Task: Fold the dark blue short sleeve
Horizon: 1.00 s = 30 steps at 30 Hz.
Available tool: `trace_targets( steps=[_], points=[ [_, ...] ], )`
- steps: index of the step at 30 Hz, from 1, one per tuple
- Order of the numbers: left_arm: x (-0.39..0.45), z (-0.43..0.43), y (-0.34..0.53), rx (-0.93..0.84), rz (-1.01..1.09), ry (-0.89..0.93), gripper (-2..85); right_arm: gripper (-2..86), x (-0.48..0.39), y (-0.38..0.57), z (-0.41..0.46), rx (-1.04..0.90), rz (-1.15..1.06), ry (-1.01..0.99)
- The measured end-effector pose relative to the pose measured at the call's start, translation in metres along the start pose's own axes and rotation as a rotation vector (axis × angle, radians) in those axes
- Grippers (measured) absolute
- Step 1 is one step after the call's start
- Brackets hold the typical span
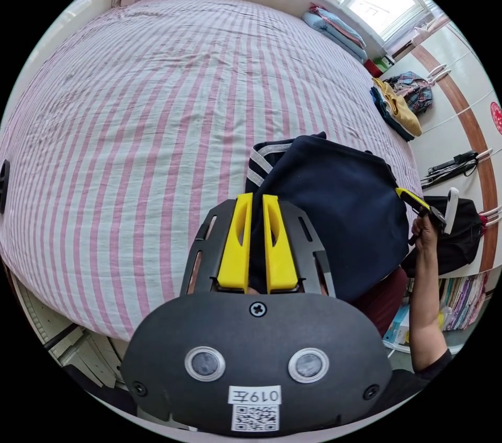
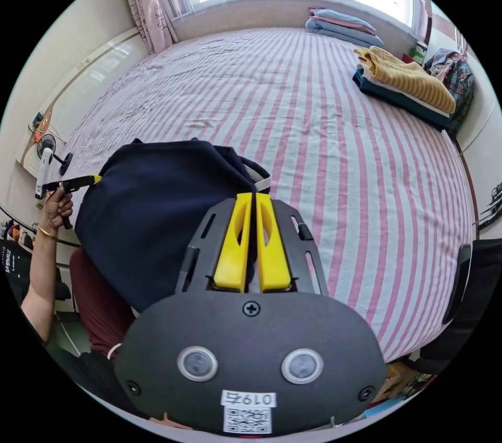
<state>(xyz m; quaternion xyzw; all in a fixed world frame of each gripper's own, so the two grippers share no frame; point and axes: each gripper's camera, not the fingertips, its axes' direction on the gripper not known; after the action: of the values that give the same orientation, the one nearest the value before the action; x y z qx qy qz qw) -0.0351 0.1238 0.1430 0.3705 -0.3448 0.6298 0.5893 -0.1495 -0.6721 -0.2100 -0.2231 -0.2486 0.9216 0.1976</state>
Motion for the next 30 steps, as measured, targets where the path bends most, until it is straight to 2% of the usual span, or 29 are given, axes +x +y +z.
trace_targets(
  steps=[7, 13, 17, 22, 30],
  points=[
    [-0.005, -0.017, 0.005, 0.058, -0.028, 0.072, 1.9, 7.9, 0.029, 0.015, -0.014, 0.059, 0.058, -0.153],
    [0.008, -0.022, 0.010, 0.072, -0.007, 0.084, 2.9, 10.1, 0.039, 0.038, -0.026, 0.087, 0.091, -0.249],
    [0.027, -0.006, 0.008, 0.018, 0.034, -0.008, 2.4, 10.7, 0.031, 0.043, -0.015, 0.031, 0.071, -0.229],
    [0.031, -0.004, 0.011, 0.034, 0.031, -0.045, 1.6, 4.2, 0.027, 0.053, -0.004, 0.005, 0.060, -0.185],
    [0.042, -0.007, 0.029, 0.037, 0.062, -0.084, 1.2, 6.2, 0.015, 0.071, 0.002, 0.002, 0.025, -0.157]
  ],
)
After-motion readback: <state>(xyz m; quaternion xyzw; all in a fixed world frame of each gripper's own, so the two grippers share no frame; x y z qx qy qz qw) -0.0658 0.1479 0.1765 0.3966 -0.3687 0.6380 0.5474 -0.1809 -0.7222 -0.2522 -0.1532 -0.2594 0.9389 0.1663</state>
